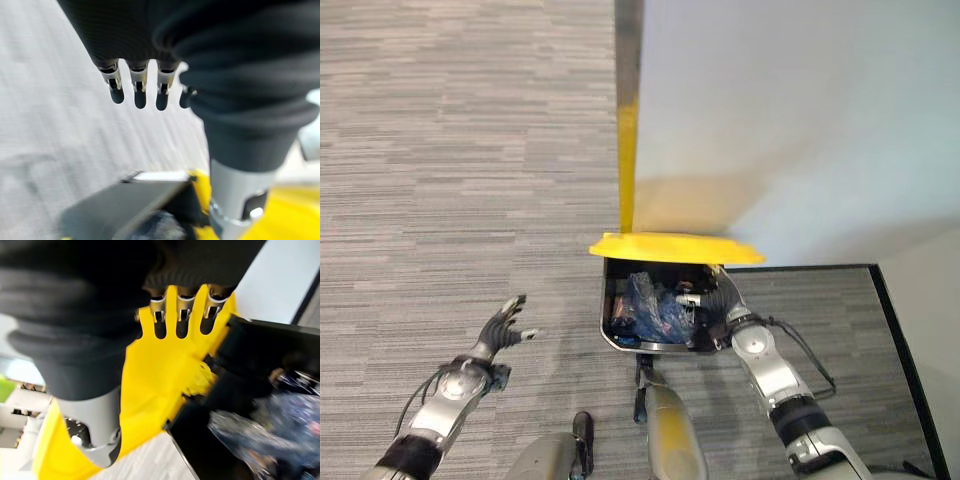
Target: Gather garbage on tea table into small bin, then transfer packed bag to large trash can.
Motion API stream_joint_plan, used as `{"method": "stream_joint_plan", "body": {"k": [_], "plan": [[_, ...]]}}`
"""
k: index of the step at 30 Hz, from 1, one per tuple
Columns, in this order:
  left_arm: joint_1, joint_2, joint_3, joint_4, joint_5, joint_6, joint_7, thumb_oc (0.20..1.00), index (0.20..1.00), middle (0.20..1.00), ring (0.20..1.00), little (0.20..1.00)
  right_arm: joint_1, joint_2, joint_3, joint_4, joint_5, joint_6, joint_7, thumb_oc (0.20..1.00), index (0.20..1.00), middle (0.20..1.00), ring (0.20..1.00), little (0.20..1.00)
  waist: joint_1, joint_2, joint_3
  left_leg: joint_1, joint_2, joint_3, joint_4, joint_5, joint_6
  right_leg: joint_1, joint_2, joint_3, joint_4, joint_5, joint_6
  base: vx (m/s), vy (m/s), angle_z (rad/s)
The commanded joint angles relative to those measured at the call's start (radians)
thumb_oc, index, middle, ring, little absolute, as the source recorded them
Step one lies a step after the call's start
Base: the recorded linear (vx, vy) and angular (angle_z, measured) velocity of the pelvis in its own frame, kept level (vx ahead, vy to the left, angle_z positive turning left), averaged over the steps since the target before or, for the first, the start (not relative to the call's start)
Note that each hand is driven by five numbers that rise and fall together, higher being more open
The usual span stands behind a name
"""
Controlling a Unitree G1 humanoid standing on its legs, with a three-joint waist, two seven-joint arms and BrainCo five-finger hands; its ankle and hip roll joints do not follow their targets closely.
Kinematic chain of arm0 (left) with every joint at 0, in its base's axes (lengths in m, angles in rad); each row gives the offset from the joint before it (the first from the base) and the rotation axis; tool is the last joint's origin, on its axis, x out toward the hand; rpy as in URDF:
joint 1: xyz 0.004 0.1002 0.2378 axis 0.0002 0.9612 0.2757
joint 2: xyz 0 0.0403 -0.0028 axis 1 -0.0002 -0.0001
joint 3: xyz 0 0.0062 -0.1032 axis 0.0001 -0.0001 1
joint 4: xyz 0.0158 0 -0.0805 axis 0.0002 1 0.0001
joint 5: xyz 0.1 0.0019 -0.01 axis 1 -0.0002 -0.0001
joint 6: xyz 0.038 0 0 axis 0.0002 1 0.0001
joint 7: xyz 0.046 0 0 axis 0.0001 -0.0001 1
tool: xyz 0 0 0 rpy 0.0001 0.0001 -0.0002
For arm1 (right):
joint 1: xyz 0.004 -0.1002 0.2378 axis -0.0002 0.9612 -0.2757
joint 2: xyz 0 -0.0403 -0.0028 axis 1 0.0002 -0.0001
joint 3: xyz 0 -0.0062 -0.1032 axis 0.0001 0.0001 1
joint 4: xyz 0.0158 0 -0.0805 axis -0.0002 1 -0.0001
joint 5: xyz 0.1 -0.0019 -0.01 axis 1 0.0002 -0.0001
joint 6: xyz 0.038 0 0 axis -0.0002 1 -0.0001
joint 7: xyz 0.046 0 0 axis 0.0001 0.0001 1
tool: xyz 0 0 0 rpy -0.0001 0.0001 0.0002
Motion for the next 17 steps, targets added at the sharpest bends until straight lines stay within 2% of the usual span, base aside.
{"method": "stream_joint_plan", "body": {"k": [1, 2, 3, 4, 5, 7, 8, 11, 13, 17], "plan": [[0.007, 0.025, 0.030, -0.068, -0.066, -0.029, -0.024, 1.000, 1.000, 1.000, 1.000, 1.000, -0.037, -0.010, -0.011, -0.032, -0.028, -0.042, 0.027, 1.000, 1.000, 1.000, 1.000, 1.000, 0.026, -0.013, -0.047, 0.075, -0.074, 0.020, -0.007, -0.126, 0.034, -0.074, -0.059, -0.091, -0.066, 0.160, 0.127, -0.06, 0.058, -0.01], [0.056, 0.024, 0.075, -0.058, -0.062, -0.025, -0.025, 1.000, 1.000, 1.000, 1.000, 1.000, 0.013, -0.005, -0.036, -0.023, -0.047, -0.034, 0.045, 1.000, 1.000, 1.000, 1.000, 1.000, 0.030, -0.006, -0.047, 0.095, -0.066, 0.024, -0.024, -0.113, 0.040, -0.066, -0.061, -0.104, -0.029, 0.190, 0.148, -0.20, 0.086, -0.34], [0.089, 0.021, 0.102, -0.035, -0.057, -0.014, -0.024, 1.000, 1.000, 1.000, 1.000, 1.000, 0.064, 0.005, -0.064, -0.016, -0.038, -0.035, 0.051, 1.000, 1.000, 1.000, 1.000, 1.000, 0.034, -0.001, -0.050, 0.077, -0.058, 0.022, -0.026, -0.079, 0.048, -0.046, -0.057, -0.091, 0.038, 0.140, 0.138, -0.18, 0.061, -0.36], [0.089, 0.022, 0.102, -0.035, -0.057, -0.014, -0.024, 1.000, 1.000, 1.000, 1.000, 1.000, 0.064, 0.006, -0.065, -0.016, -0.038, -0.035, 0.051, 1.000, 1.000, 1.000, 1.000, 1.000, 0.033, -0.006, -0.051, 0.074, -0.063, 0.021, -0.029, -0.074, 0.049, -0.049, -0.062, -0.089, 0.038, 0.142, 0.138, -0.28, 0.035, -0.38], [0.107, 0.024, 0.115, -0.022, -0.057, -0.005, -0.026, 1.000, 1.000, 1.000, 1.000, 1.000, 0.107, 0.007, -0.086, -0.001, -0.032, -0.040, 0.057, 1.000, 1.000, 1.000, 1.000, 1.000, 0.041, 0.011, -0.062, 0.056, -0.042, 0.021, -0.047, -0.050, 0.050, -0.034, -0.038, -0.029, 0.133, 0.078, 0.107, -0.19, 0.005, -0.01], [0.106, 0.029, 0.113, 0.004, -0.045, 0.006, -0.033, 1.000, 1.000, 1.000, 1.000, 1.000, 0.146, 0.017, -0.099, 0.033, -0.029, -0.040, 0.062, 1.000, 1.000, 1.000, 1.000, 1.000, 0.051, 0.035, -0.082, 0.035, -0.002, 0.021, -0.084, -0.013, 0.051, -0.011, -0.023, 0.043, 0.296, -0.031, 0.065, -0.16, -0.106, 0.12], [0.111, 0.026, 0.099, 0.003, -0.043, 0.008, -0.032, 1.000, 1.000, 1.000, 1.000, 1.000, 0.184, 0.031, -0.114, 0.053, -0.025, -0.037, 0.061, 1.000, 1.000, 1.000, 1.000, 1.000, 0.056, 0.010, -0.110, 0.022, -0.003, 0.007, -0.087, 0.000, 0.031, 0.109, 0.018, 0.122, 0.176, -0.092, 0.057, -0.01, -0.239, -0.14], [0.114, 0.004, 0.101, 0.020, -0.085, 0.006, -0.030, 1.000, 1.000, 1.000, 1.000, 1.000, 0.195, 0.031, -0.116, 0.082, -0.009, -0.033, 0.052, 1.000, 1.000, 1.000, 1.000, 1.000, 0.051, -0.004, -0.144, 0.009, 0.021, 0.022, -0.130, 0.038, 0.009, 0.168, 0.061, 0.144, 0.022, -0.085, 0.048, 0.03, -0.230, -0.23], [0.115, -0.002, 0.102, 0.038, -0.087, 0.003, -0.030, 1.000, 1.000, 1.000, 1.000, 1.000, 0.197, 0.024, -0.118, 0.097, -0.003, -0.030, 0.050, 1.000, 1.000, 1.000, 1.000, 1.000, 0.047, 0.000, -0.166, 0.017, 0.028, 0.031, -0.172, 0.059, 0.000, 0.194, 0.061, 0.140, -0.043, -0.063, 0.047, 0.02, -0.100, -0.19], [0.120, -0.013, 0.104, 0.072, -0.074, 0.010, -0.040, 1.000, 1.000, 1.000, 1.000, 1.000, 0.222, 0.009, -0.139, 0.120, -0.002, -0.026, 0.053, 1.000, 1.000, 1.000, 1.000, 1.000, 0.034, 0.014, -0.209, 0.052, 0.046, 0.037, -0.262, 0.103, -0.020, 0.252, 0.067, 0.115, -0.130, -0.055, 0.043, 0.03, -0.071, -0.11]]}}
